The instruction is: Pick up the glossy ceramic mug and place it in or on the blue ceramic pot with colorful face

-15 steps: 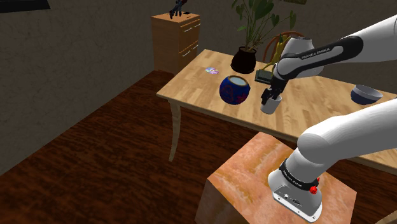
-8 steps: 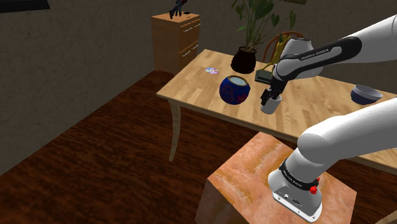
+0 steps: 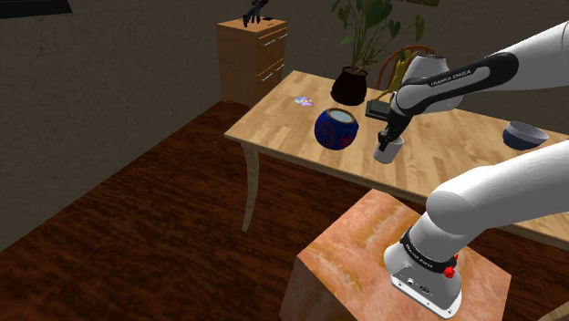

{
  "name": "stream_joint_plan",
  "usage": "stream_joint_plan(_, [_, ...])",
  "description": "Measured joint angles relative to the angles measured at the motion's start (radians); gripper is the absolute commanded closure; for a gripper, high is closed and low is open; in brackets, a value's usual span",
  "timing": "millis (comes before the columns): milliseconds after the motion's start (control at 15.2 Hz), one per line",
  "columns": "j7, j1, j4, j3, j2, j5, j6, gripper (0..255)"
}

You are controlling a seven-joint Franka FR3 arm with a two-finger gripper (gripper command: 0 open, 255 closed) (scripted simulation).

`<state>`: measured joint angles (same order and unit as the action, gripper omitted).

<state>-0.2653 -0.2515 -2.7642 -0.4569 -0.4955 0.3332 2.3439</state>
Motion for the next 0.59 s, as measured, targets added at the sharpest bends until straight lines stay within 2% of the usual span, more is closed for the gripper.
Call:
stream_joint_plan(198, [-0.001, 0.0, 0.003, 0.001, -0.005, -0.001, -0.008, 255])
stream_joint_plan(594, [-0.002, -0.002, 0.044, 0.023, -0.062, -0.011, -0.105, 255])
